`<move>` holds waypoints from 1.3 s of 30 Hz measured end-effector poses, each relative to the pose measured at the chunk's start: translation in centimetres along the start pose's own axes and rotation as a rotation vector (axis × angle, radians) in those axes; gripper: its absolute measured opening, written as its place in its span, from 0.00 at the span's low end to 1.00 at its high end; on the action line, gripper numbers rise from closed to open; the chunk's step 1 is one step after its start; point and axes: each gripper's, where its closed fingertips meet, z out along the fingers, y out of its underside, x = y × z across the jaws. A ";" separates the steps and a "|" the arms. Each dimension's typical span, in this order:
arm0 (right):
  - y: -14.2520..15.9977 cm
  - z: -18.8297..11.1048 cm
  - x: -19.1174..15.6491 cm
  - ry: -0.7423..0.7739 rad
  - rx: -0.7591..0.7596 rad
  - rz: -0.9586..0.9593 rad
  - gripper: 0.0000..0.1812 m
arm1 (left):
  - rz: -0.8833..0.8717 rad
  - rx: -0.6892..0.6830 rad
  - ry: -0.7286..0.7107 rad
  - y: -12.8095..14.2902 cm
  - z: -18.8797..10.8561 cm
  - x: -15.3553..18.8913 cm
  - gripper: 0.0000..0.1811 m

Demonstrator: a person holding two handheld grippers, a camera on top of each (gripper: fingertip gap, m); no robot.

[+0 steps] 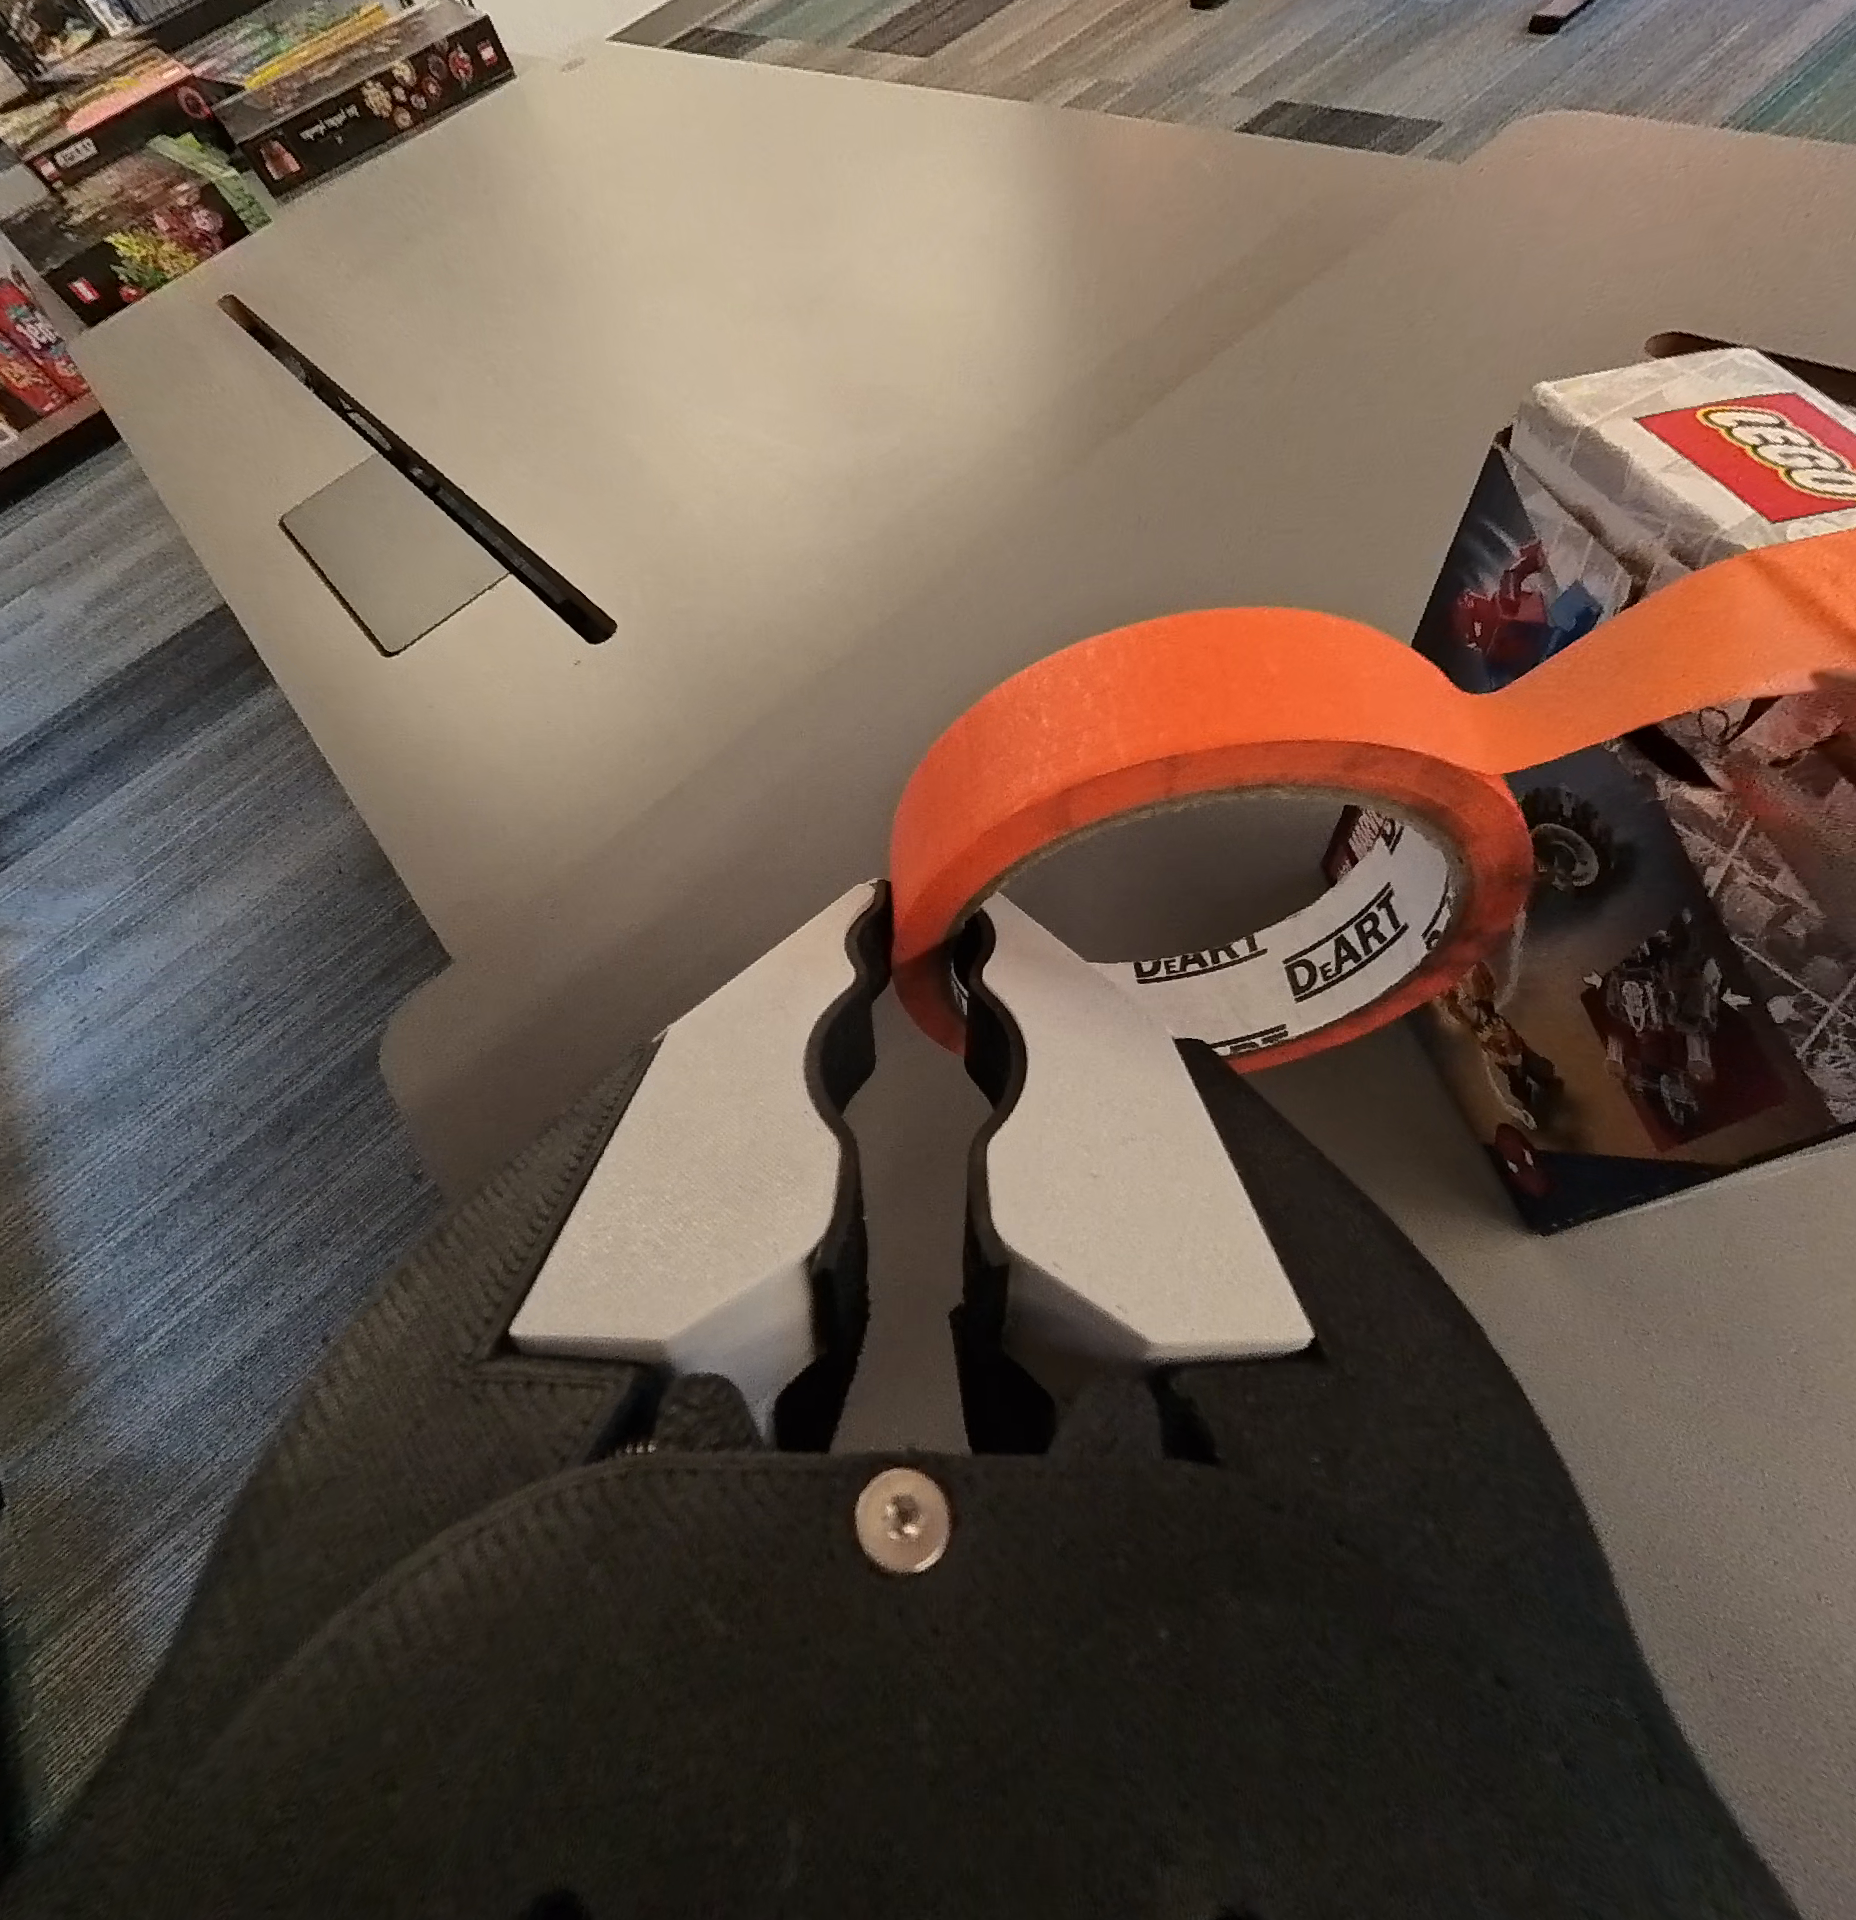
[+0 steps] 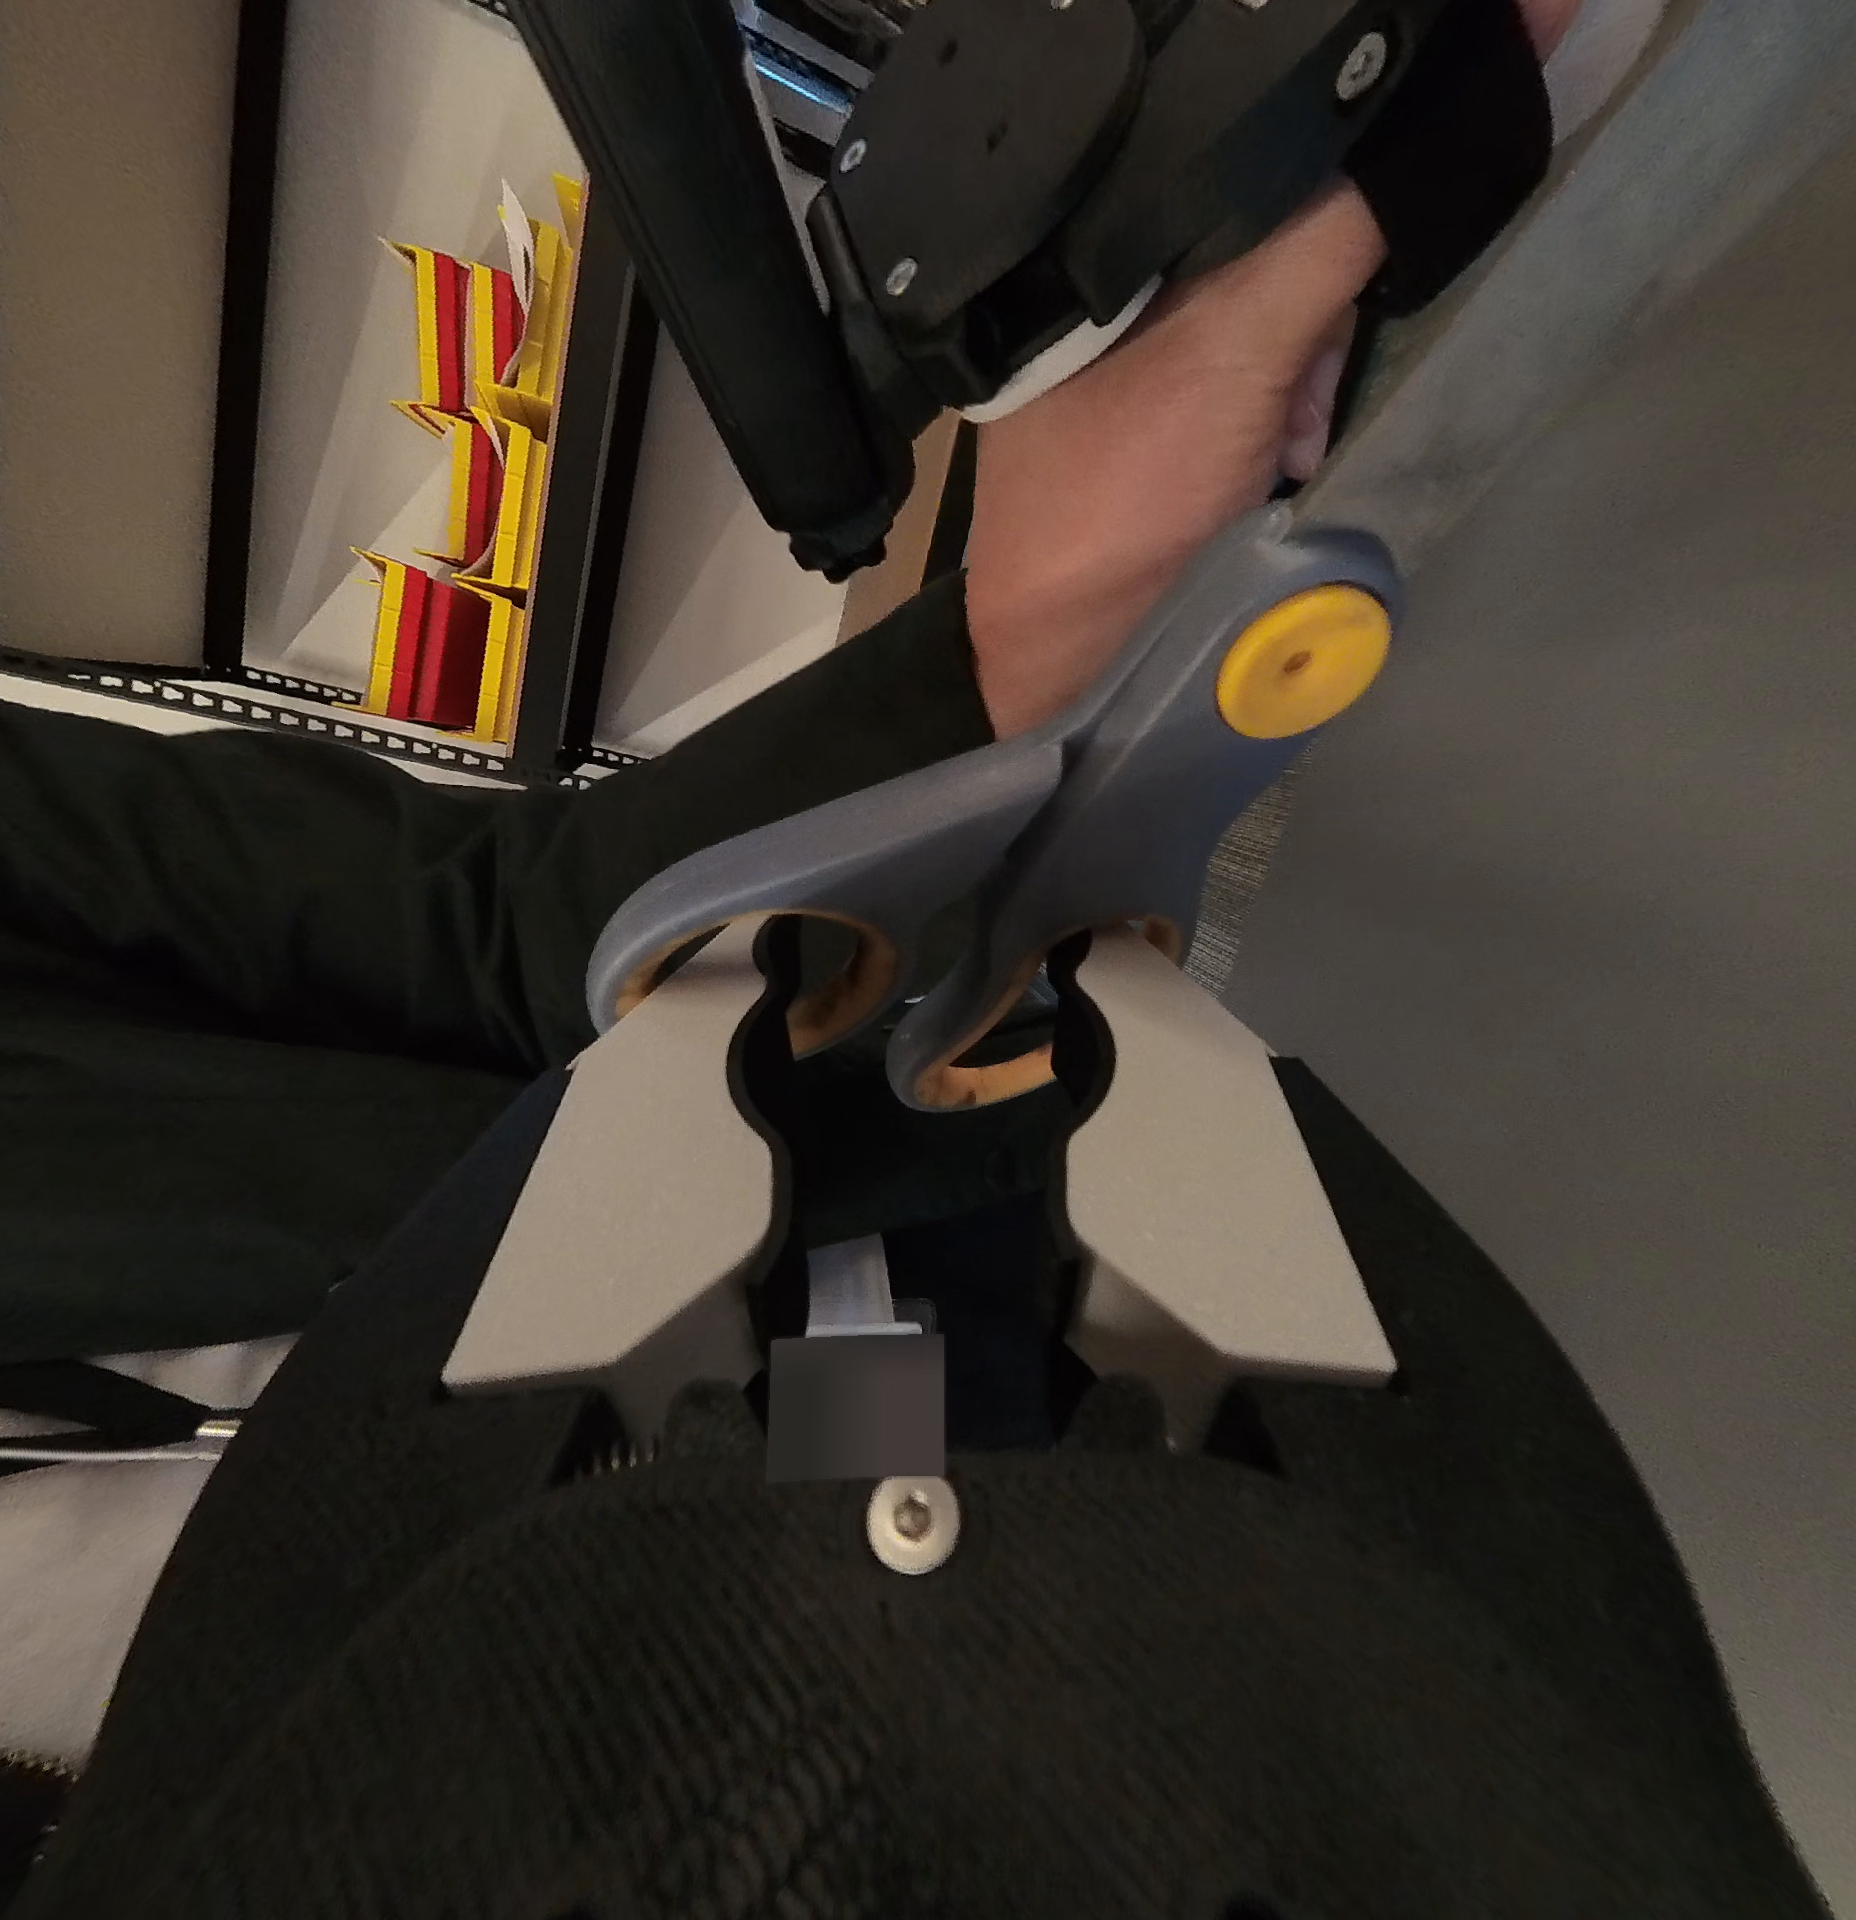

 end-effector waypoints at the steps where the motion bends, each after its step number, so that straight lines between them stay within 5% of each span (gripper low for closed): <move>1: -0.1 0.0 -0.1 -0.002 0.001 0.000 0.25 | -0.002 0.001 0.000 0.0 0.0 0.0 0.05; 39: -2.7 -0.3 1.8 -0.010 -0.034 0.054 0.24 | 0.007 0.026 0.004 -0.4 0.2 0.3 0.05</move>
